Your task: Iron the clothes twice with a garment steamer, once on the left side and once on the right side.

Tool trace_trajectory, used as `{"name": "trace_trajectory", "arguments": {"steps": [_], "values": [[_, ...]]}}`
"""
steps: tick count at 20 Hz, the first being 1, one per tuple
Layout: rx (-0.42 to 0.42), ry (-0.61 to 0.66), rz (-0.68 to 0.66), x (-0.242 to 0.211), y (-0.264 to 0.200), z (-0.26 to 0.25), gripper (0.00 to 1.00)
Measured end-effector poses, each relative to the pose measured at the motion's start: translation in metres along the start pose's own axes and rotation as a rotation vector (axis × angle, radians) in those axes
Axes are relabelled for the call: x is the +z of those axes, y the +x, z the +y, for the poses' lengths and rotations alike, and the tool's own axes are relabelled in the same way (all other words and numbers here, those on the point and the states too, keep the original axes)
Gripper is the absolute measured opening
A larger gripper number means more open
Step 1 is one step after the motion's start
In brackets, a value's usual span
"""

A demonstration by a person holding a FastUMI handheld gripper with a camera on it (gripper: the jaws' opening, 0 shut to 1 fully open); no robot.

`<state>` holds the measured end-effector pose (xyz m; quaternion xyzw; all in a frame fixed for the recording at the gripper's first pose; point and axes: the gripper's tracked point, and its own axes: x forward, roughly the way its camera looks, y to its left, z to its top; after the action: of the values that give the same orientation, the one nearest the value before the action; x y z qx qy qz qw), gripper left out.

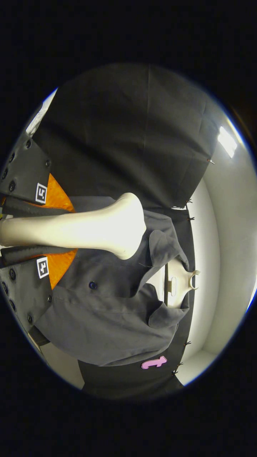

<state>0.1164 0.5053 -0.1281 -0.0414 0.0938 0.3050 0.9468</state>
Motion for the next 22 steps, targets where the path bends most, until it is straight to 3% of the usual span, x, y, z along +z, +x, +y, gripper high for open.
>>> {"name": "trace_trajectory", "arguments": {"steps": [8,22], "values": [[0.019,-0.032,0.077,-0.042,0.016,0.013,0.4],[0.028,-0.048,0.193,-0.119,-0.01,0.019,0.41]]}}
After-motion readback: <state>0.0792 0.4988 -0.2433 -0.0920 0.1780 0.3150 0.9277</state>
